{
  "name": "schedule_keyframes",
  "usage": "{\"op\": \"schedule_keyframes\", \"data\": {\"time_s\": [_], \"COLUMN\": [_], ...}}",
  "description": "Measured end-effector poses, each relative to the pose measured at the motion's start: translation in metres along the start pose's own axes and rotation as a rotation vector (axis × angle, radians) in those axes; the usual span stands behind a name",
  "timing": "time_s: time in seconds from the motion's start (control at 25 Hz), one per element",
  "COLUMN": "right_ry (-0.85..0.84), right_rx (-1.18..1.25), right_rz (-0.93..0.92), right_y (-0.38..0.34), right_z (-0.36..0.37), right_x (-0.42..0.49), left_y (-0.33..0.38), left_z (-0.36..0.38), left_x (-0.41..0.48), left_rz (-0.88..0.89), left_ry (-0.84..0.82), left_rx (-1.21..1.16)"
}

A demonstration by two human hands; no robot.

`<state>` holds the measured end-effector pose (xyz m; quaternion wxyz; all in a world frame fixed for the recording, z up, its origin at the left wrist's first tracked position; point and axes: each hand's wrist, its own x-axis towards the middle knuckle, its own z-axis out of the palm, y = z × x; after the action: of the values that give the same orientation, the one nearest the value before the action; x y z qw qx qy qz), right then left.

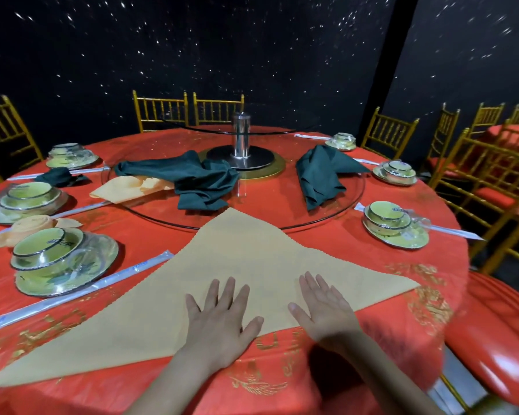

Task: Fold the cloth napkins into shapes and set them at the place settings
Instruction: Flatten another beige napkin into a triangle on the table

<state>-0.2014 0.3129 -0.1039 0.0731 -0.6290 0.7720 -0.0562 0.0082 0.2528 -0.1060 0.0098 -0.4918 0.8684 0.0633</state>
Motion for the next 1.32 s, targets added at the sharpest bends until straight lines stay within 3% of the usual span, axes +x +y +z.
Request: {"op": "schedule_keyframes", "data": {"time_s": [0.4,0.88,1.08,1.32], "right_ry": [0.002,0.051,0.045,0.002], "right_rx": [-0.01,-0.133,-0.108,-0.094], "right_rz": [0.386,0.51,0.022,-0.251], "right_y": [0.085,0.119,0.006,-0.08], "right_z": [-0.013,-0.038,-0.028,0.0], "right_x": [0.007,0.003,0.003,0.008], "left_y": [0.004,0.004,-0.001,-0.057], "left_z": [-0.003,-0.005,-0.014,-0.016], "left_x": [-0.001,-0.001,-0.007,-0.055], "left_rz": [-0.011,-0.013,-0.006,-0.239], "left_ry": [-0.002,-0.033,0.025,0.097], "left_rx": [0.044,0.028,-0.063,-0.026]}}
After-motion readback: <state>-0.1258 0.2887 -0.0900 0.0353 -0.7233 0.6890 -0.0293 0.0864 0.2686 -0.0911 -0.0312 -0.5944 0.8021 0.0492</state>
